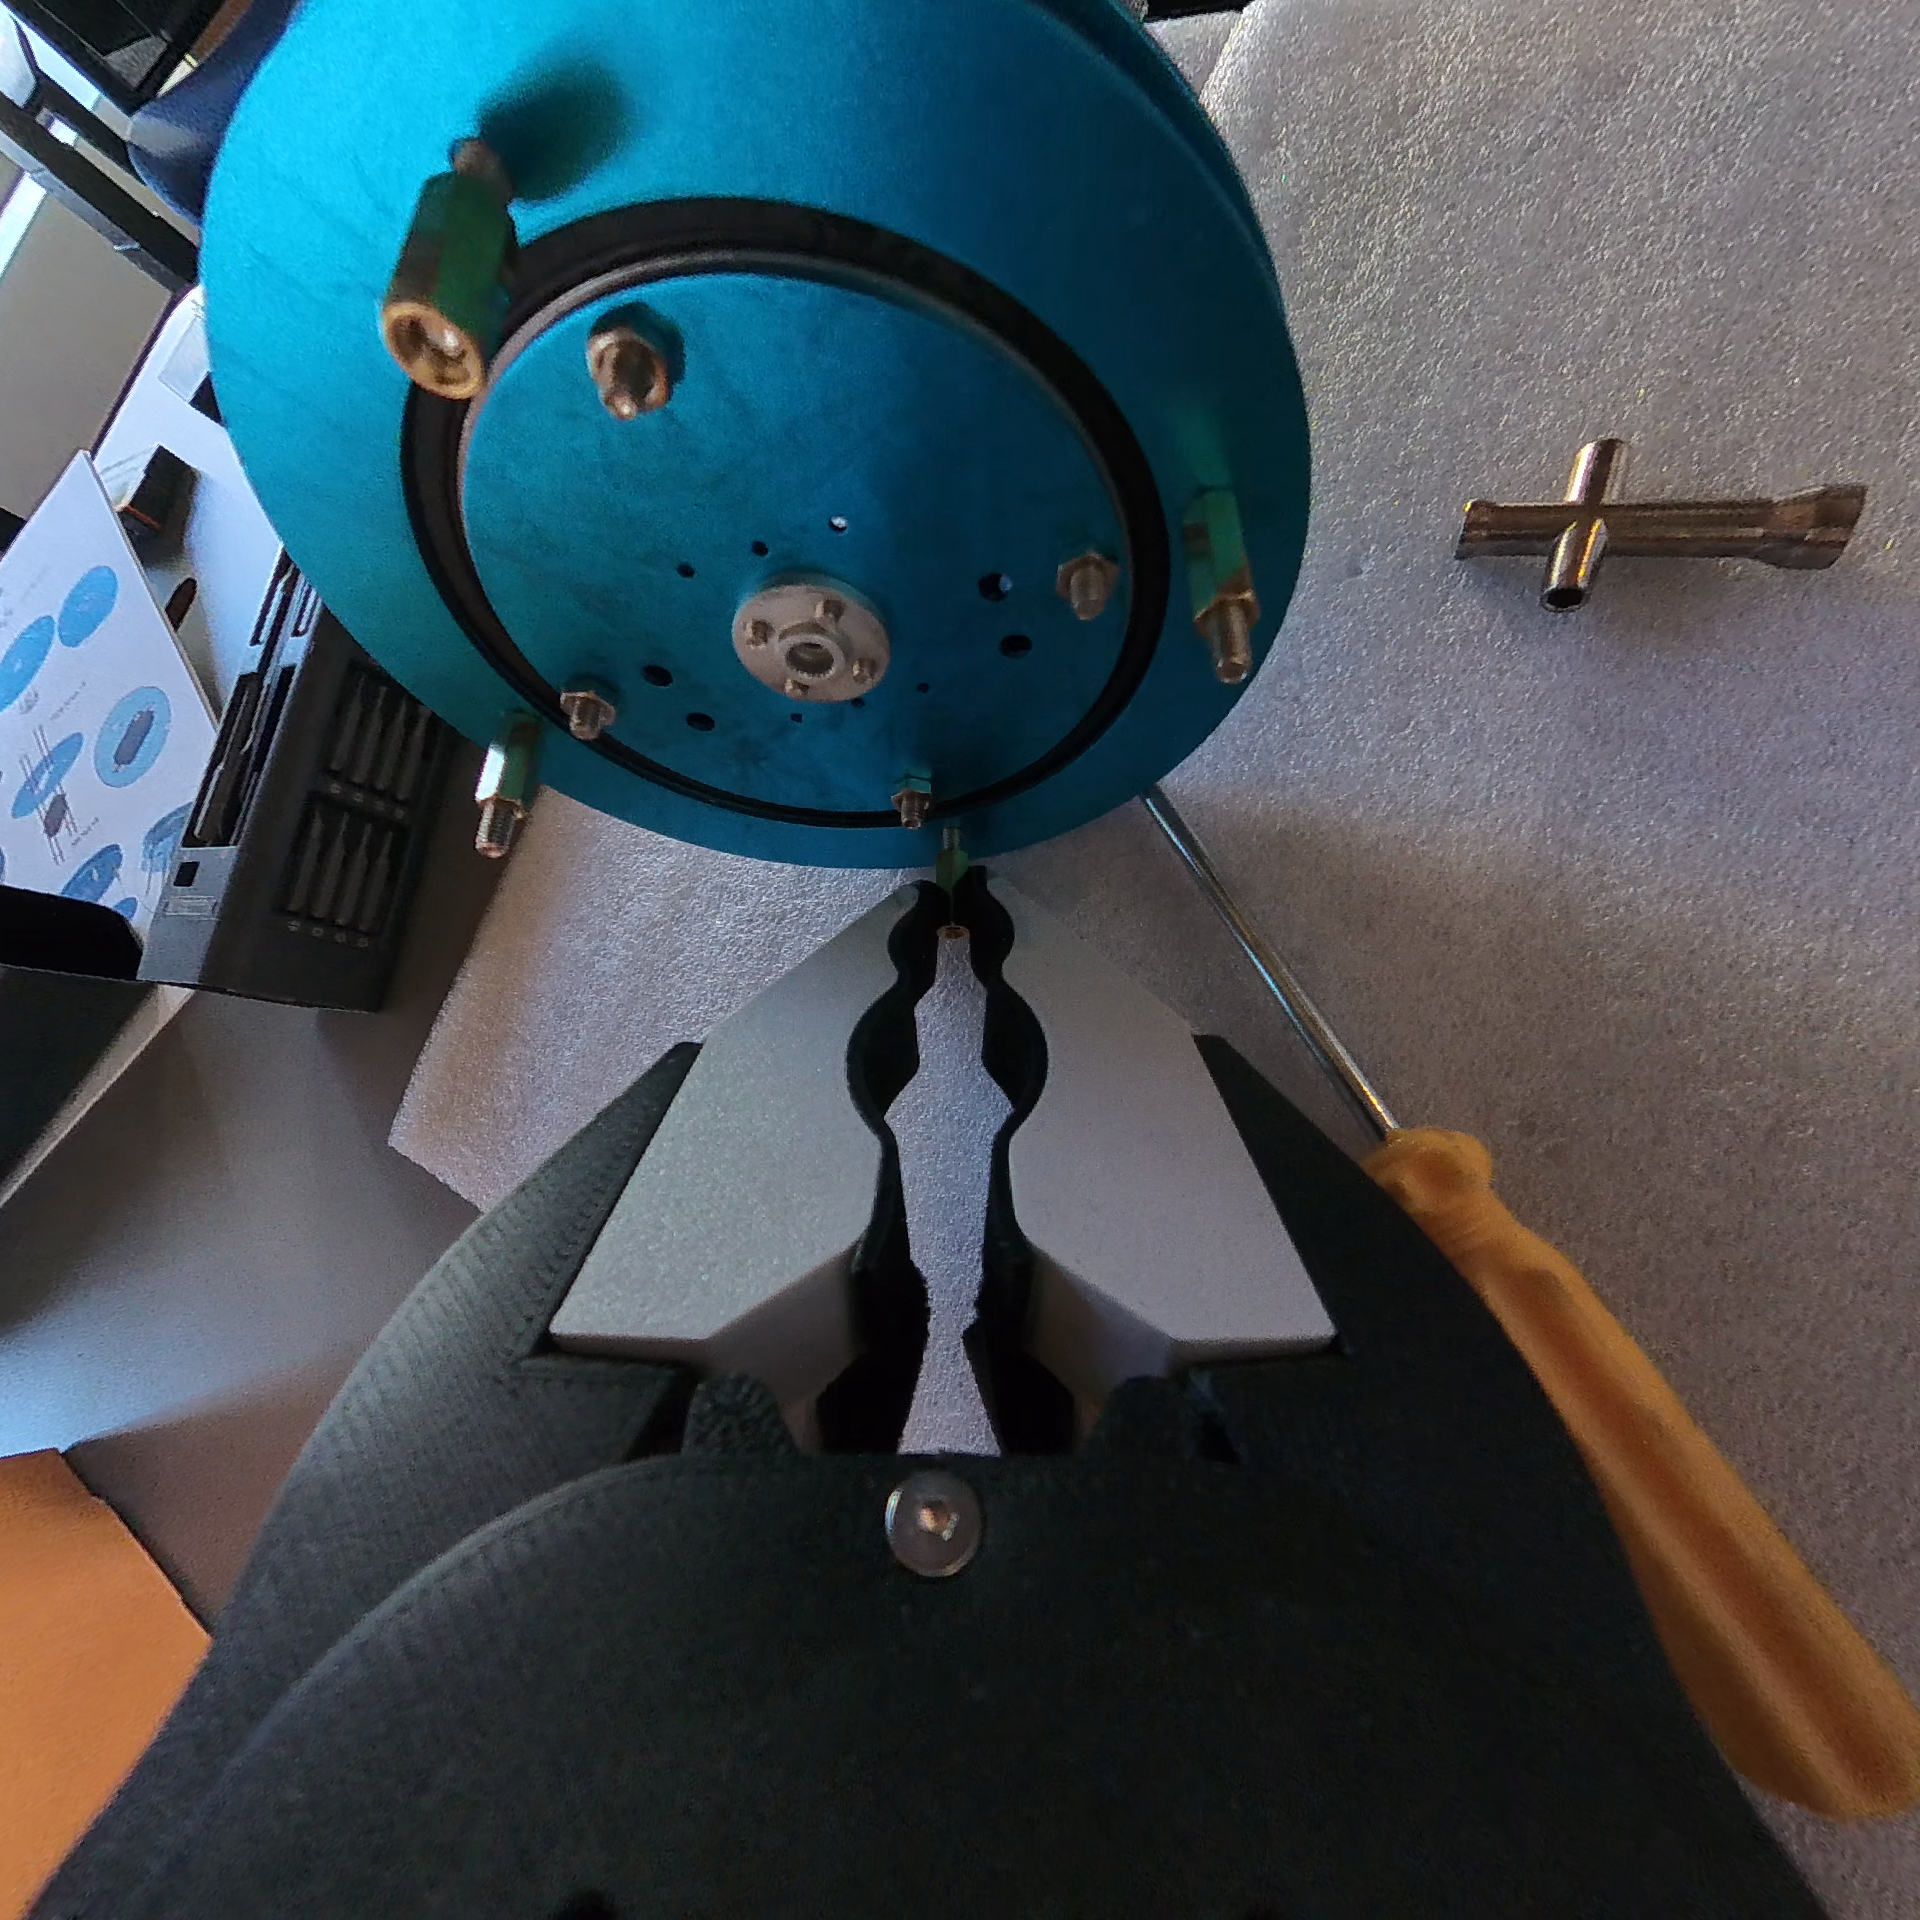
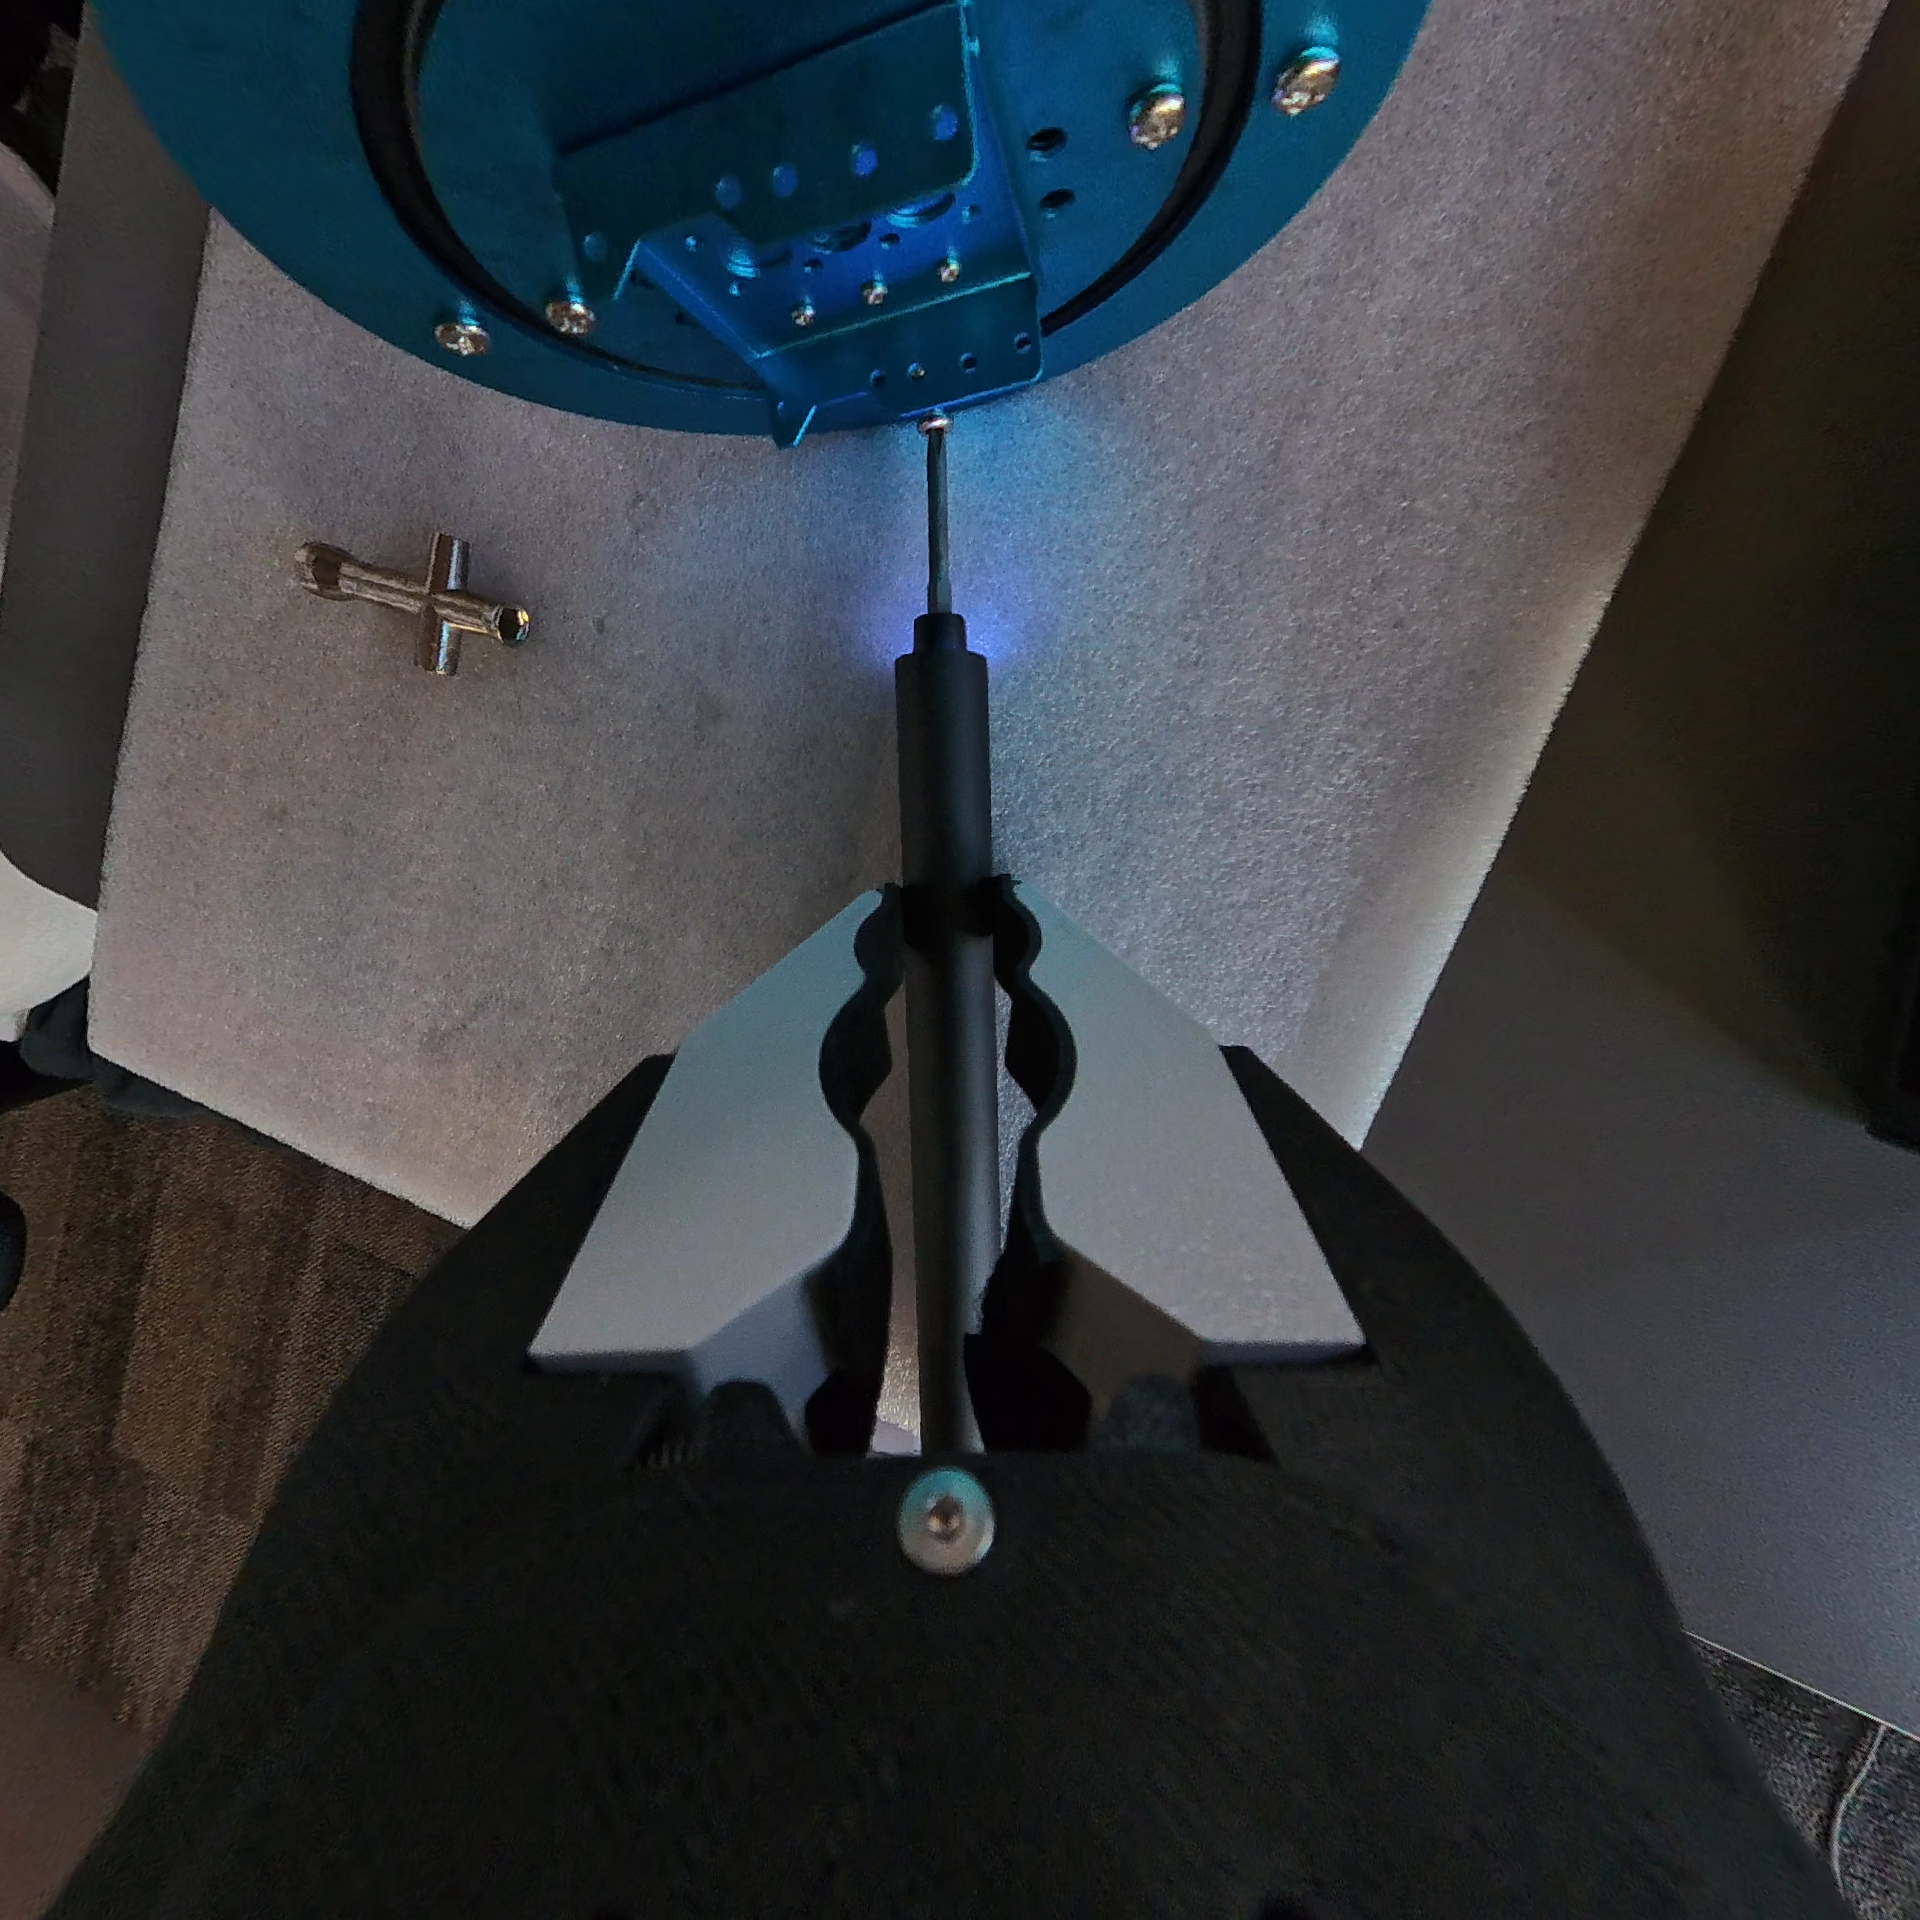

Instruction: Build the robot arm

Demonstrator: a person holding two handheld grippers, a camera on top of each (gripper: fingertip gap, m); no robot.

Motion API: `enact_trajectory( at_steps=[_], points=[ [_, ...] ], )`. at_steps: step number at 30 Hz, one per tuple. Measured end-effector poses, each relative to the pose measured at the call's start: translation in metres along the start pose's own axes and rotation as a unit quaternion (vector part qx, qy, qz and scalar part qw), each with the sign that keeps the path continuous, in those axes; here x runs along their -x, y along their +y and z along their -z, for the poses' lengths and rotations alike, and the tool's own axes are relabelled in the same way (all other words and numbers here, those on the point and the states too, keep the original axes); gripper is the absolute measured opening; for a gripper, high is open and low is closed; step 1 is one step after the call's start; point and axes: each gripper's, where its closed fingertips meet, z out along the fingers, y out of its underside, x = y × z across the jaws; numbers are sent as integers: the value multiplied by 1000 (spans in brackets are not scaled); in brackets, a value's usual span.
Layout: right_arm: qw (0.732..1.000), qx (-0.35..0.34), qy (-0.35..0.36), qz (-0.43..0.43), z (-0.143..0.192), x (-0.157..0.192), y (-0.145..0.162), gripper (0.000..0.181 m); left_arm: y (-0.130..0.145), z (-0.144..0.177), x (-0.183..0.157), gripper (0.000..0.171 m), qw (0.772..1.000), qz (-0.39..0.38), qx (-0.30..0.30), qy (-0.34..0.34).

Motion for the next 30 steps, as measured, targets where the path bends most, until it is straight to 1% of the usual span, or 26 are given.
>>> enact_trajectory(
  at_steps=[13, 17, 21, 27, 30],
  points=[
    [1000, -2, 14, 7, 0, 1, 1, 15, 0, 0, 0, 4, 1000, 3, -2, 1],
    [1000, 2, -11, 11, 1, 6, 0, 20, -1, 0, 0, 4, 1000, 2, -3, 1],
    [999, -10, -44, -12, 9, 9, -6, 15, -1, 0, 0, 4, 1000, 5, -4, 3],
    [1000, 4, -25, -4, 9, 7, -6, 13, -1, 0, 0, 4, 1000, 7, -6, 7],
    [999, 2, -32, -15, 9, 6, -7, 11, -1, 0, 0, 4, 1000, 11, -8, 10]
  ],
)
